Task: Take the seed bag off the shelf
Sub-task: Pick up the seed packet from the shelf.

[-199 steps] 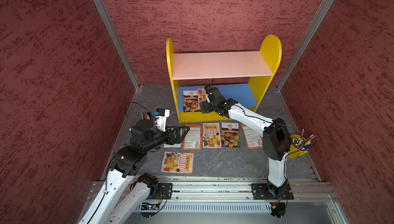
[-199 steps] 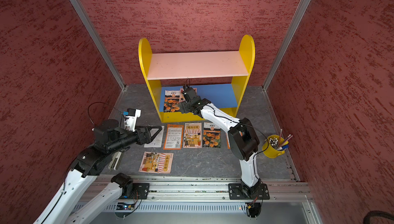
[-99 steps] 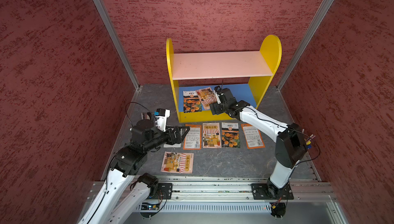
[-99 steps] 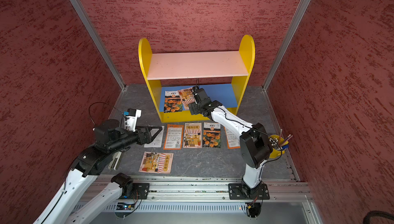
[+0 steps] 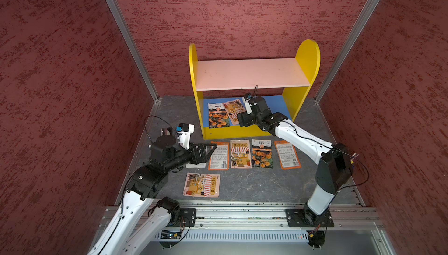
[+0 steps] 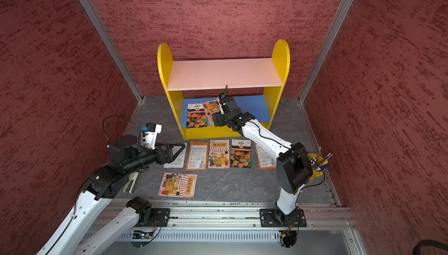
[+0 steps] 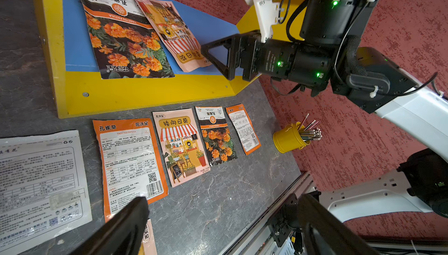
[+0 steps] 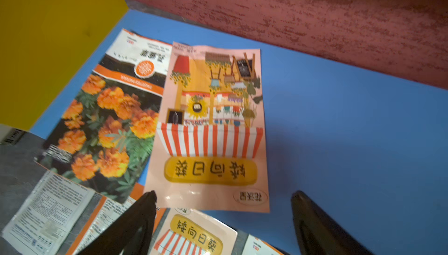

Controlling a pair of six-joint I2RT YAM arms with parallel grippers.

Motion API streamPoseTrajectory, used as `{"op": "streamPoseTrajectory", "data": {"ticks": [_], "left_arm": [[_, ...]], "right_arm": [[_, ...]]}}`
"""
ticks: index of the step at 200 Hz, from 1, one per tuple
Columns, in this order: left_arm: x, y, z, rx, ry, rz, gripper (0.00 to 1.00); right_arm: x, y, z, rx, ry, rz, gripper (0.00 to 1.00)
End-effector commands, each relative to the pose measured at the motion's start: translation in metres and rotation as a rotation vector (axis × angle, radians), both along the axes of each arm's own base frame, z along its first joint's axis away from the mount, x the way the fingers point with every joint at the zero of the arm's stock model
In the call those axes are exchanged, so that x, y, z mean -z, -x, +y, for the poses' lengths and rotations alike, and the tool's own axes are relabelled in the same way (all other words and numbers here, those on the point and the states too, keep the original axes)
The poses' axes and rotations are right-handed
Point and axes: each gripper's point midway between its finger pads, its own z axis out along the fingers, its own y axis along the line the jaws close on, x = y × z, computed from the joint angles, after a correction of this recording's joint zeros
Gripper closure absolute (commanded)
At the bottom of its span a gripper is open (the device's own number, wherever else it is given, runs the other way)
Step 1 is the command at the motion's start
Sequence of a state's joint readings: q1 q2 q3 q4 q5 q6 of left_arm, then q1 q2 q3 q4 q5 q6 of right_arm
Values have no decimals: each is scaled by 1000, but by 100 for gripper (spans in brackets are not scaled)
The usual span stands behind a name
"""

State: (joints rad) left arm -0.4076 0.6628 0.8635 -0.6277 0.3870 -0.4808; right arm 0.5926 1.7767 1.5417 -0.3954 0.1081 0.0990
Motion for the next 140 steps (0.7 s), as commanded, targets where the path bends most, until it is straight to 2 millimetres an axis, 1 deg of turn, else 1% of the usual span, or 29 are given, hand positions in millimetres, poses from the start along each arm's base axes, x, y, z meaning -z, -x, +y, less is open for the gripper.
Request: {"op": "streamPoseTrajectory", "data": {"ticks": [1, 36, 65, 82, 104, 140], "left_arm": [[1, 1, 0, 2, -5, -7, 0], [1, 3, 2, -5, -15, -5, 0], [3, 4, 4, -10, -22, 4, 0], [4, 4, 3, -9, -23, 6, 0], [4, 3, 3, -12, -22, 7, 0], [5, 0, 1, -6, -17, 7, 0]], "right_arm": [[-8, -14, 17, -18, -65, -10, 11], [4, -27, 32, -26, -50, 5, 11], [14, -34, 37, -22, -32, 9, 10], [24, -37, 40, -21, -13, 24, 8], [36, -38, 39, -16, 8, 40, 5], [47, -32, 27, 0, 54, 46, 3]]}}
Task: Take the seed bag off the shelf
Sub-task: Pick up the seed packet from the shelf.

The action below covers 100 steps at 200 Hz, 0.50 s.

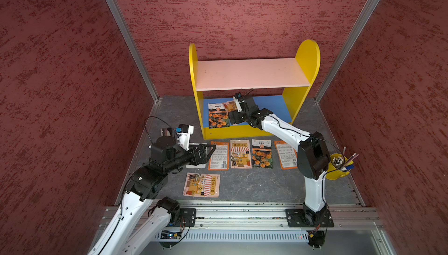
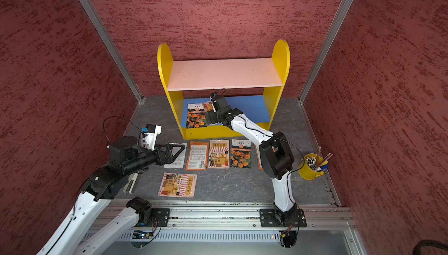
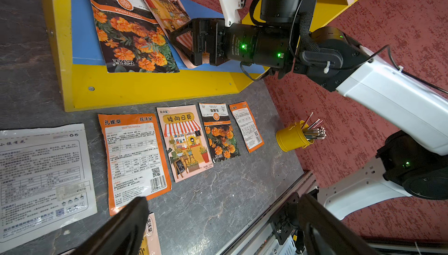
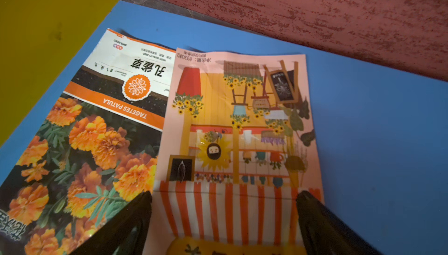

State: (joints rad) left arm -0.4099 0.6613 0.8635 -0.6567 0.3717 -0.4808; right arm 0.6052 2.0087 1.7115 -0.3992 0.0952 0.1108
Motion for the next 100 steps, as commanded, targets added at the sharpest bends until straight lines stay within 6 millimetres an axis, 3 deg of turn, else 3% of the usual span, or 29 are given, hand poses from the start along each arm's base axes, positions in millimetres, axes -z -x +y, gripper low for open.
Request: {"op": "streamPoseTrajectory", "data": {"ticks": [1, 100], "left_arm": [[-1, -2, -2, 6, -1, -14, 0], [3, -3, -4, 12, 12, -16, 0]], "right_arm": [[-1, 3, -8, 15, 34, -18, 3], [7, 35, -44, 54, 56, -7, 4]]}}
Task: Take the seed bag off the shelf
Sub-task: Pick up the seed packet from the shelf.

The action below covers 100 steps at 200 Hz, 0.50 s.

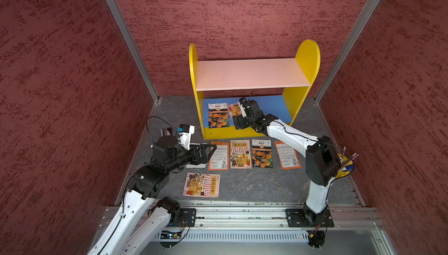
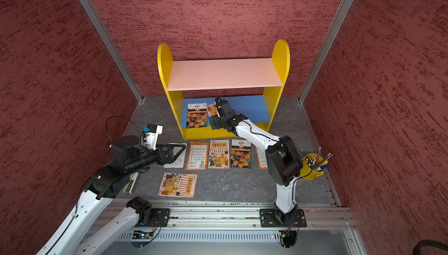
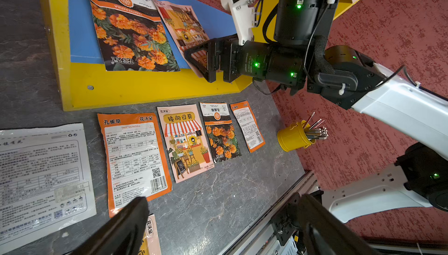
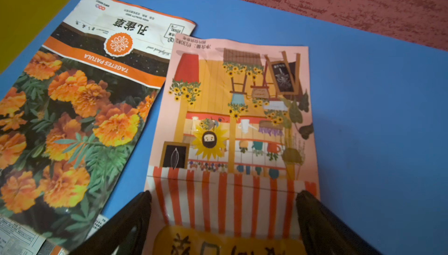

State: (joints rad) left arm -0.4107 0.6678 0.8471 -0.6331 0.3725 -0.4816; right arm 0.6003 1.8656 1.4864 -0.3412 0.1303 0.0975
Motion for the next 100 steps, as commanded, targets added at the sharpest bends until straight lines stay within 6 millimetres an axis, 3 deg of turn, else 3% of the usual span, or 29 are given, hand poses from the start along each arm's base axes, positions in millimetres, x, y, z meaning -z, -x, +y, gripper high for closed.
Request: {"op": "streamPoseTrajectory", "data": {"ticks": [1, 26, 74, 100], "left_arm": [[-1, 0, -3, 11, 11, -16, 0], [-2, -1, -4, 17, 13, -17, 0], [-4, -1, -4, 13, 12, -22, 0], [-5, 1, -1, 8, 9, -27, 0]], "right_arm": [[-4, 6, -13, 31, 15, -10, 4], [-13, 9, -15, 28, 8, -28, 4], [-64, 1, -1, -28, -29, -91, 2], [-88, 10, 0, -37, -89, -98, 2]]}}
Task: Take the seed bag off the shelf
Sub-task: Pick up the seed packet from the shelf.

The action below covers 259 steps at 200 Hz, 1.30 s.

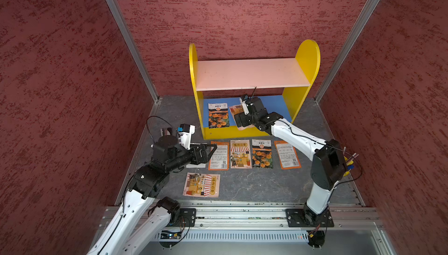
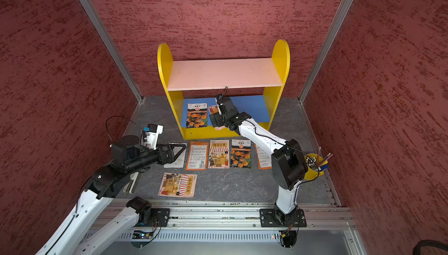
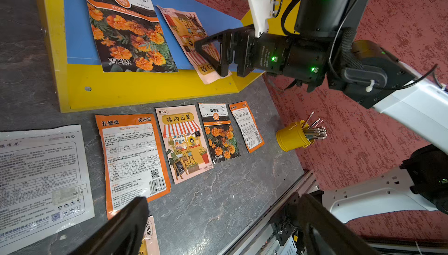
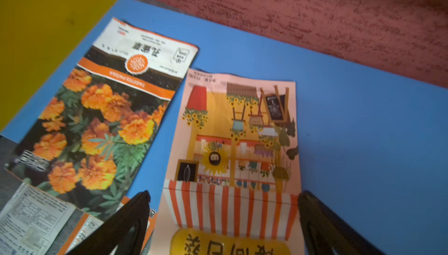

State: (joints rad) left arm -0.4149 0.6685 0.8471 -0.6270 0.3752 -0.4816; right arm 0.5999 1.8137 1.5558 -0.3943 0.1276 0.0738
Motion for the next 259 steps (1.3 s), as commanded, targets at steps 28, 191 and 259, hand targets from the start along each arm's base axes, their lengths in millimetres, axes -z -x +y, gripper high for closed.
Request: {"op": "streamPoseTrajectory", "data": {"ticks": [28, 191, 259], "left_arm": [[-4, 1, -1, 5, 4, -21, 0], [3, -6, -11, 24, 41, -5, 0], [7, -1, -4, 4, 20, -1, 0]], "right_arm": [[-57, 35, -8, -11, -155, 3, 2], [-5, 90, -32, 297, -1114, 167, 23], [24, 59, -5, 310, -1189, 231, 30]]}}
